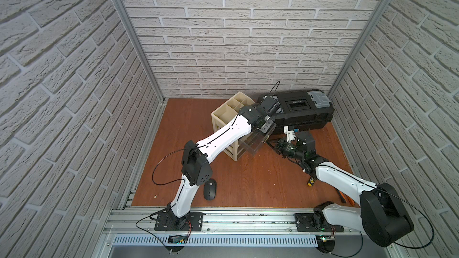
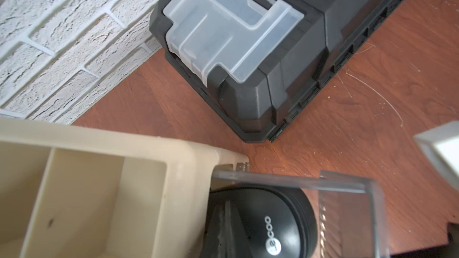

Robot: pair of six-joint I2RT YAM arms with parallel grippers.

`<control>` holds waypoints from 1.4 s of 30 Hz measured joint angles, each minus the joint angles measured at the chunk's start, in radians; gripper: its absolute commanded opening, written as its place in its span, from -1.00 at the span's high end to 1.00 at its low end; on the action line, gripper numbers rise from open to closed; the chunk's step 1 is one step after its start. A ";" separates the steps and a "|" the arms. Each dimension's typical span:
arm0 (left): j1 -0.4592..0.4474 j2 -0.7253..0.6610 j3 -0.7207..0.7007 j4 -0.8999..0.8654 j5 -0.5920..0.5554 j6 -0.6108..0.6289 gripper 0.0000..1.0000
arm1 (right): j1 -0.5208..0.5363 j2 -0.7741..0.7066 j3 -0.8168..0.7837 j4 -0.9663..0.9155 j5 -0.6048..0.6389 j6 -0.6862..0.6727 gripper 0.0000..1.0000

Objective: Take the mice out of the drawer
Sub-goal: Adjust the mouse in the drawer.

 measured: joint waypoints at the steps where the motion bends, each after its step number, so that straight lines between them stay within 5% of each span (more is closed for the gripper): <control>1: -0.001 0.003 0.004 -0.003 -0.003 0.002 1.00 | 0.000 0.000 0.000 0.000 0.000 0.000 0.95; 18: -0.061 0.097 0.087 -0.021 -0.082 0.209 1.00 | 0.000 0.000 0.000 0.000 0.000 0.000 0.94; 42: -0.101 0.229 0.372 -0.319 -0.103 0.225 1.00 | 0.000 0.000 0.000 -0.002 0.000 0.000 0.94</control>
